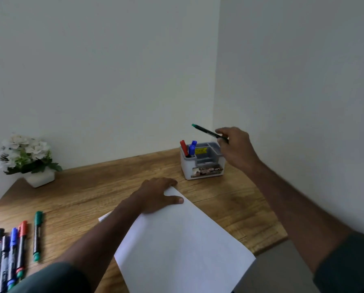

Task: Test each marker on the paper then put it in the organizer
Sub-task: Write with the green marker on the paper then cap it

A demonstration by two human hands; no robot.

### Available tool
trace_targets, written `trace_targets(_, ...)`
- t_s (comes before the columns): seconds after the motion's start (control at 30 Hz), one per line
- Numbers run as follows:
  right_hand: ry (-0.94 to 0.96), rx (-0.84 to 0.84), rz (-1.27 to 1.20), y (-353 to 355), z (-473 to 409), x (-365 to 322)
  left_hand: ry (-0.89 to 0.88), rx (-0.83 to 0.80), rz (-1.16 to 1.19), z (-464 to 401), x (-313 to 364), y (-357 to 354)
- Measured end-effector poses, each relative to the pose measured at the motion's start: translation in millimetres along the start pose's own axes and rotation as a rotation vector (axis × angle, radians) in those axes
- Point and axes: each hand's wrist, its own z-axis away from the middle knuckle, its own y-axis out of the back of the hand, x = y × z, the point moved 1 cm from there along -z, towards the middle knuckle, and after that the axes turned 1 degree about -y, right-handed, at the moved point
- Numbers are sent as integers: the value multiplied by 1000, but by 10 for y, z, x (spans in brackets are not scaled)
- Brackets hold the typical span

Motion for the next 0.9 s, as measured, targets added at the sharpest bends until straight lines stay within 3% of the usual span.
trace_targets(0.5, 101, -407, 140, -143, -655, -339, 11, -82, -2, -235, -98, -25)
trace_targets(0.8, 78, -444, -68, -276, -602, -529, 21, -46, 14, -147, -144, 77)
trace_targets(0.9, 101, -411, -30, -271, -583, -569, 24, -16, 31, -89, -161, 125)
